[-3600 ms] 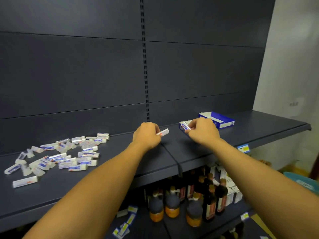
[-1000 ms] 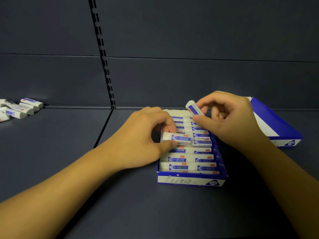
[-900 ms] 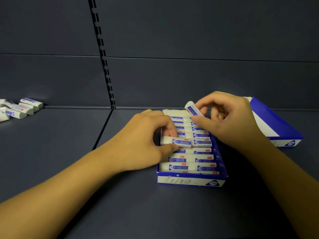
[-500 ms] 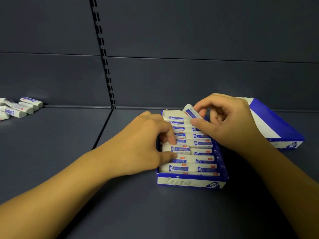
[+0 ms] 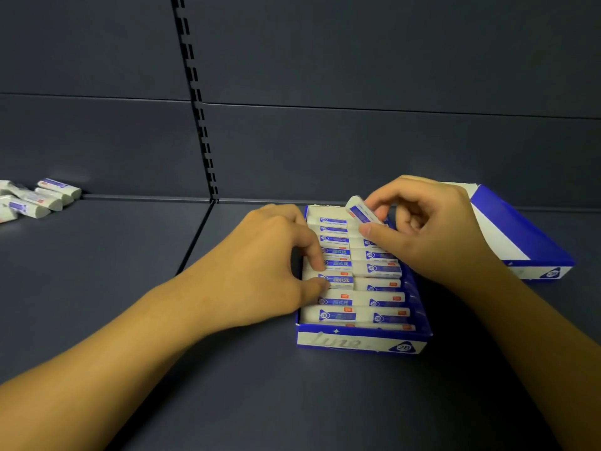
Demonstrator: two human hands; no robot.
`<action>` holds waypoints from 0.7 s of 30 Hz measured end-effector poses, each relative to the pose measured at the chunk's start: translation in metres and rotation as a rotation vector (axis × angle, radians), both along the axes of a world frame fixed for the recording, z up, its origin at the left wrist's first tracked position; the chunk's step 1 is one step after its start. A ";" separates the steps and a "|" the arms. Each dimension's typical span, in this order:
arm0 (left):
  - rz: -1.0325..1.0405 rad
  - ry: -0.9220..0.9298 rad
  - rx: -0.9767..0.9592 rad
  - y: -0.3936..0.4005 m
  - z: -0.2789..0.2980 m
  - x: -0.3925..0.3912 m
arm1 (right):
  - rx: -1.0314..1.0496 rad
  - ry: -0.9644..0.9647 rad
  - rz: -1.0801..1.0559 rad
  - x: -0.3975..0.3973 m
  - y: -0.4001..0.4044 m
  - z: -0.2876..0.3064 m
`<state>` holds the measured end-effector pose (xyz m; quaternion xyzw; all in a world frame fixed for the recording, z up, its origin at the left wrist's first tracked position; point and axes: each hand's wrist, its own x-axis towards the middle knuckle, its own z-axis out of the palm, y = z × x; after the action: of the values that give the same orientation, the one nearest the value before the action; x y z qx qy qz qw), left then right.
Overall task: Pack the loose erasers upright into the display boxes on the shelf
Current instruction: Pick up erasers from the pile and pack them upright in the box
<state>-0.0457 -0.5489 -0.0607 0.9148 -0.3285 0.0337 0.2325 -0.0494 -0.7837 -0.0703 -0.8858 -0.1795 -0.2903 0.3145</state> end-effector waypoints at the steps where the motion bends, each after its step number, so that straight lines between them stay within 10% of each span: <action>1: 0.002 0.004 0.002 0.001 0.000 0.000 | 0.002 0.004 0.005 -0.001 0.001 0.000; 21: 0.021 0.072 -0.045 -0.001 -0.003 0.003 | 0.290 0.344 0.191 -0.007 0.003 0.010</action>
<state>-0.0427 -0.5502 -0.0634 0.9133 -0.3095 0.0104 0.2646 -0.0565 -0.7804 -0.0602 -0.8468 -0.1625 -0.1269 0.4903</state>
